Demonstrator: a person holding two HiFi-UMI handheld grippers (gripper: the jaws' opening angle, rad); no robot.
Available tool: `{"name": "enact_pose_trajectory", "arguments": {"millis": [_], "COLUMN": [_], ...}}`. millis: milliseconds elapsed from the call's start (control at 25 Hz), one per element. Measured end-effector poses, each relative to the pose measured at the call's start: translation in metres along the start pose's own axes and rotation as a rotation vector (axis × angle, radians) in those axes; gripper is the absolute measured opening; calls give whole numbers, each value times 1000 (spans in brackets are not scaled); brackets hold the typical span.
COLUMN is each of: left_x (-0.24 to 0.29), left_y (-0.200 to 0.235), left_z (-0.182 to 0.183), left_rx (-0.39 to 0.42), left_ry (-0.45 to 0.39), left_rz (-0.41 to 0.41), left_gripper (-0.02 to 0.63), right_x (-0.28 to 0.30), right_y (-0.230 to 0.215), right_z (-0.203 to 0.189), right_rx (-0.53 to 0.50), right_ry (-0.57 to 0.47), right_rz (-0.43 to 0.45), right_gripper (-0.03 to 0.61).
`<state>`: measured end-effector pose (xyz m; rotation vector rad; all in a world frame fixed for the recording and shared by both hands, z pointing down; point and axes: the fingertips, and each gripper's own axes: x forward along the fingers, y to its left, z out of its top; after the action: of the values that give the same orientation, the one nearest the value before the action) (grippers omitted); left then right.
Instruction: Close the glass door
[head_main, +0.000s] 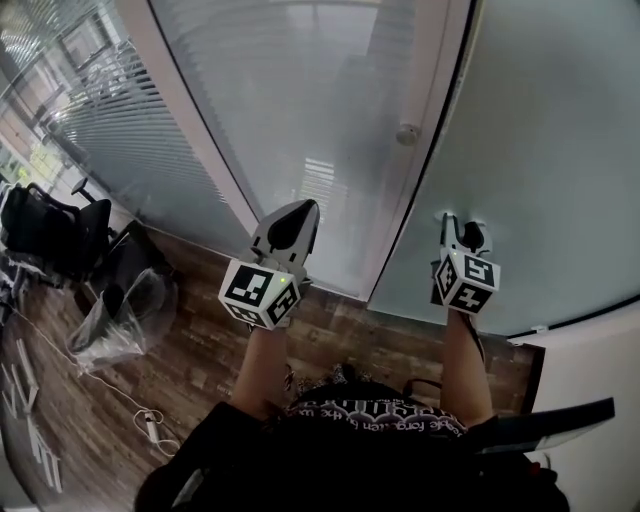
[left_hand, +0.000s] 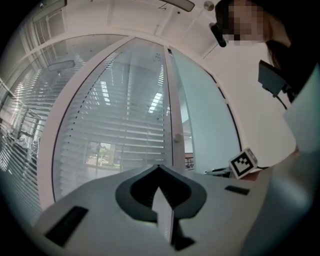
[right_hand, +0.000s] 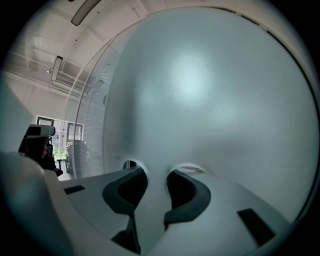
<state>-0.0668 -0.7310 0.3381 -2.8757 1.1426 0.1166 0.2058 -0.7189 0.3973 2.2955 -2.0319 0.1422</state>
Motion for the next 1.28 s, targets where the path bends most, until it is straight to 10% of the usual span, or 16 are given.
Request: {"name": "enact_pose_trajectory", "arguments": {"millis": [1280], "left_x": [55], "left_y": [17], "left_z": [3], "left_rx": [17], "left_ry": [8], "left_rz": [-20], "left_gripper": [2], "right_x": [52], "right_y": [-21], "right_z": [8], "right_rx": [4], "right_ry": [-4], "right_rz": [-80], "right_gripper": [116]}}
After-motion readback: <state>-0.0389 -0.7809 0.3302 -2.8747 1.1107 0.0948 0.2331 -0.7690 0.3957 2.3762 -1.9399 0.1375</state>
